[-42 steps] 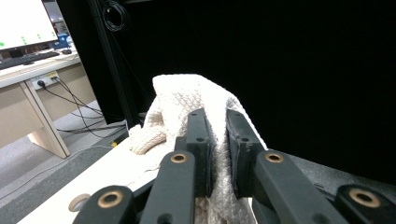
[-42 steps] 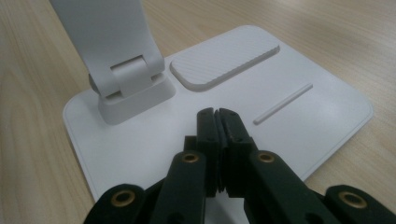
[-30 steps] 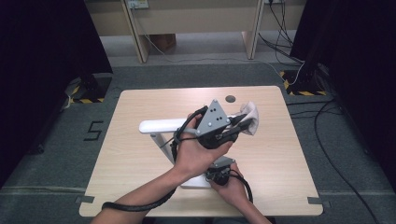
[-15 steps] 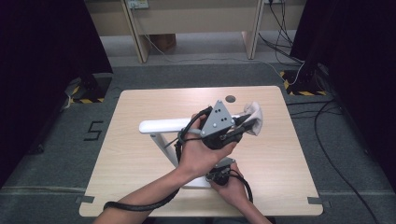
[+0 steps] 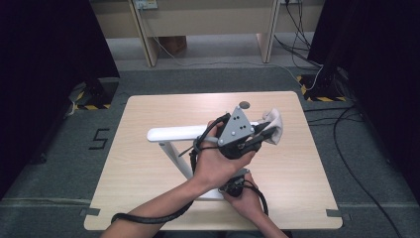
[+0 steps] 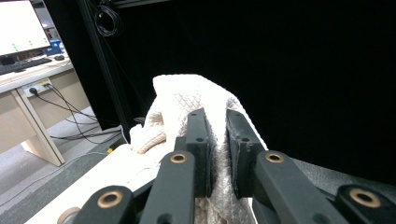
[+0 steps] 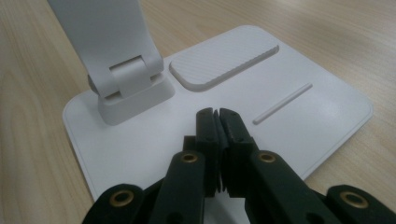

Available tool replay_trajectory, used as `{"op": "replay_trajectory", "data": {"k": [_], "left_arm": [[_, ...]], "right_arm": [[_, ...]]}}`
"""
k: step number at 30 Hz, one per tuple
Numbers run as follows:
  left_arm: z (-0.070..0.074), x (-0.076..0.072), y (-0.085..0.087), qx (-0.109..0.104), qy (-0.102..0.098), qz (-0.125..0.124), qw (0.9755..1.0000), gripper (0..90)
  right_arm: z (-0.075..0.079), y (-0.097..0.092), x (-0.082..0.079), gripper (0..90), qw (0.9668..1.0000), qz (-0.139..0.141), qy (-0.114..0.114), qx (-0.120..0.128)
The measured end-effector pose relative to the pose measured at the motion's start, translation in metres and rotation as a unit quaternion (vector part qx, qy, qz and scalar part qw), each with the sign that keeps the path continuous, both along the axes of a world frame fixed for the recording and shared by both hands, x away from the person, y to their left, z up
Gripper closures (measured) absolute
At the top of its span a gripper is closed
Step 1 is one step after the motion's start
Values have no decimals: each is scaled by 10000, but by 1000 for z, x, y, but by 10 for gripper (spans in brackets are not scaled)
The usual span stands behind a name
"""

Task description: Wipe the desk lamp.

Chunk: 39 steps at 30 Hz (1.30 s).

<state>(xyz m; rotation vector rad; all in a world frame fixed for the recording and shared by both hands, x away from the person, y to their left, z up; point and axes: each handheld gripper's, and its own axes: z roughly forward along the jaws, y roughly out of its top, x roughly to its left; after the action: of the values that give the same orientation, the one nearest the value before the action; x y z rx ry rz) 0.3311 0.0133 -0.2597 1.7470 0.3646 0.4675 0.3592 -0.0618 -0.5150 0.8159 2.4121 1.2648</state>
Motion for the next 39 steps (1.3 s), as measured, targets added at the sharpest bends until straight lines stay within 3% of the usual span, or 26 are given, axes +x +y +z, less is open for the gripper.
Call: {"op": "replay_trajectory", "data": {"k": [13, 17, 23, 39], "left_arm": [[-6, -15, 2, -64, -66, -134, 9999, 815], [-15, -18, 1, 31, 39, -178, 9998, 815], [-28, -17, 3, -9, 62, 13, 10000, 816], [-44, -22, 18, -172, 8, 484, 9987, 818]], "right_arm": [[0, 0, 0, 873, 10000, -1, -15, -6], [0, 0, 0, 872, 10000, 2, 3, -1], [0, 0, 0, 872, 10000, -2, 4, -3], [0, 0, -1, 872, 10000, -7, 8, -6]]}}
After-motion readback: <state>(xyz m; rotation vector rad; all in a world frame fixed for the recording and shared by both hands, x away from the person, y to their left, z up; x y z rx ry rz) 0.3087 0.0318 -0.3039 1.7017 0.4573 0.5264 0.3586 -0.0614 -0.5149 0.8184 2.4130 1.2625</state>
